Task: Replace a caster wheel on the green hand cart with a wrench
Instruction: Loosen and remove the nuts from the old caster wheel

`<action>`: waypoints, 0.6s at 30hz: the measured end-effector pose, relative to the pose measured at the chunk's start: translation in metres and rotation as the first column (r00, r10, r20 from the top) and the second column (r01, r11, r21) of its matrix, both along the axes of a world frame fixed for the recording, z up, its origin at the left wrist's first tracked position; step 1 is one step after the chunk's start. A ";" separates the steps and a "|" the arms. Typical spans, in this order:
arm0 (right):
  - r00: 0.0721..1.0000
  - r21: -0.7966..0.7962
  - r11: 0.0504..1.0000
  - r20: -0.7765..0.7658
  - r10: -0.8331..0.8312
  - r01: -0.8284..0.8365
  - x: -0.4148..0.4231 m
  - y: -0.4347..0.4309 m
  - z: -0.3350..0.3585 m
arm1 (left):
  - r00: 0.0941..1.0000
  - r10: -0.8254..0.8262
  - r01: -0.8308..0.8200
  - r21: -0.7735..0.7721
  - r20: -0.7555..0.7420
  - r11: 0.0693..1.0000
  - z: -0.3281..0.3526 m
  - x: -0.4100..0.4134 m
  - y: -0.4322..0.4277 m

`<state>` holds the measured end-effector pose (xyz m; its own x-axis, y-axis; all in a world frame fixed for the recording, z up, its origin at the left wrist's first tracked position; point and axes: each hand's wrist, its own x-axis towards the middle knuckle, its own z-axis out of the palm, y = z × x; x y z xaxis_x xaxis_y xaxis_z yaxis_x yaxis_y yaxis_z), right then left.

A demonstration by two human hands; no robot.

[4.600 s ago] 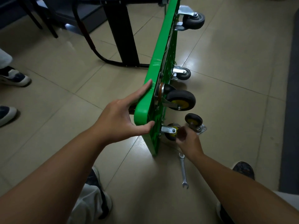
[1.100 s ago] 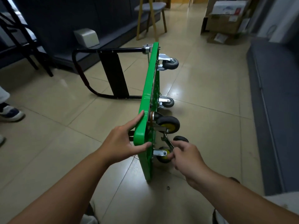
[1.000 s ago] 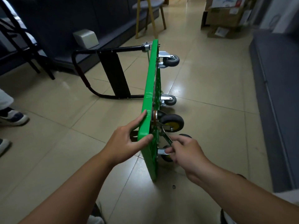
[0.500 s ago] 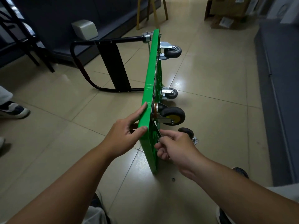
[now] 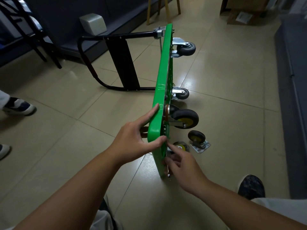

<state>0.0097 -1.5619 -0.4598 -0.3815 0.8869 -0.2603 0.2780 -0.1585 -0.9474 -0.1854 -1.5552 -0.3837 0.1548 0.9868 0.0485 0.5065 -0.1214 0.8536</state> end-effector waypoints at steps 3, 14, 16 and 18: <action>0.992 0.095 0.992 0.096 0.078 -0.087 0.003 0.016 -0.021 | 1.000 0.000 0.000 0.005 -0.018 1.000 0.000 0.000 -0.001; 0.859 0.209 0.924 0.475 0.191 -0.321 0.011 0.058 -0.049 | 0.996 -0.017 0.017 0.006 -0.087 1.000 -0.005 -0.003 0.000; 0.817 0.137 0.918 0.517 0.255 -0.373 0.029 0.049 -0.036 | 0.997 -0.015 0.015 0.000 -0.075 1.000 -0.004 -0.004 0.001; 0.847 0.025 0.939 0.438 0.299 -0.344 0.041 0.037 -0.011 | 0.999 -0.016 0.015 -0.017 -0.047 1.000 -0.004 -0.002 0.000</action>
<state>0.0511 -1.5252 -0.4710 -0.5235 0.7629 -0.3794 0.6730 0.0972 -0.7332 -0.1872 -1.5547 -0.3874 0.1715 0.9849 0.0242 0.5446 -0.1153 0.8307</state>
